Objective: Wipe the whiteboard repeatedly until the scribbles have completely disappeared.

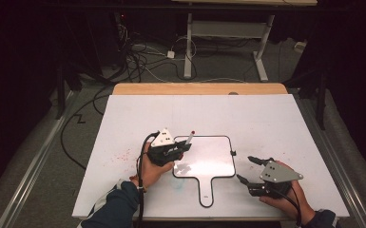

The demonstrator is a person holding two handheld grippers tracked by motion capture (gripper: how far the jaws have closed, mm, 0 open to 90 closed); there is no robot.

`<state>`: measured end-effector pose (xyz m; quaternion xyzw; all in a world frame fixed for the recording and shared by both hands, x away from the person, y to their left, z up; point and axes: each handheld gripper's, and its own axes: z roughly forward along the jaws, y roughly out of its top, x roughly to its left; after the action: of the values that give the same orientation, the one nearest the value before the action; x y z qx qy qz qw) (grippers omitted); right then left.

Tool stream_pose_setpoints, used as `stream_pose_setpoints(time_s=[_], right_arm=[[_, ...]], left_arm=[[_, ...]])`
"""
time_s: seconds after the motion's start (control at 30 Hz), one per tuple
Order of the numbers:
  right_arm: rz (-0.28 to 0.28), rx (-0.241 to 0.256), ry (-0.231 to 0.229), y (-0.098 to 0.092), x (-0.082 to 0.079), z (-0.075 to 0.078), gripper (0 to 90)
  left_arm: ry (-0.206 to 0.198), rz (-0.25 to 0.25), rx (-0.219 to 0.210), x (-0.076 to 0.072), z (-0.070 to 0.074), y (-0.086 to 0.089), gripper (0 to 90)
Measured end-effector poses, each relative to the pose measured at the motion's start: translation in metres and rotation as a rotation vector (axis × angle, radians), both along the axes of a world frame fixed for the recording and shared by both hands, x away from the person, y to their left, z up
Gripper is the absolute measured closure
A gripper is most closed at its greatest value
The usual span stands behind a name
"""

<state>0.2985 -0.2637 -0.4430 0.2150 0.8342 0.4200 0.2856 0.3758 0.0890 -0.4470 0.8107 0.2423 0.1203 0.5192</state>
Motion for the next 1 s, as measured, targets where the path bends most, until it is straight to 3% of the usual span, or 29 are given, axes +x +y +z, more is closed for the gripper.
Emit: stream_pose_setpoints(time_s=[0.27, 0.4, 0.57, 0.7, 1.0], right_arm=[[0.011, 0.055, 0.004, 0.006, 0.015, 0.010, 34.2], [0.047, 0.117, 0.045, 0.012, 0.025, 0.017, 35.1], [0.084, 0.149, 0.065, 0.029, 0.033, 0.025, 38.0], [0.118, 0.205, 0.090, 0.043, 0.040, 0.033, 40.1], [0.204, 0.272, 0.130, 0.082, 0.055, 0.045, 44.0]], left_arm=[[-0.048, -0.021, -0.011, -0.013, 0.007, -0.001, 78.5], [-0.064, -0.025, -0.036, -0.017, 0.011, -0.001, 78.5], [-0.076, -0.043, -0.051, -0.021, 0.014, -0.005, 78.5], [-0.085, -0.061, -0.043, -0.023, 0.014, -0.009, 78.5], [-0.107, -0.089, -0.036, -0.027, 0.012, -0.013, 78.4]])
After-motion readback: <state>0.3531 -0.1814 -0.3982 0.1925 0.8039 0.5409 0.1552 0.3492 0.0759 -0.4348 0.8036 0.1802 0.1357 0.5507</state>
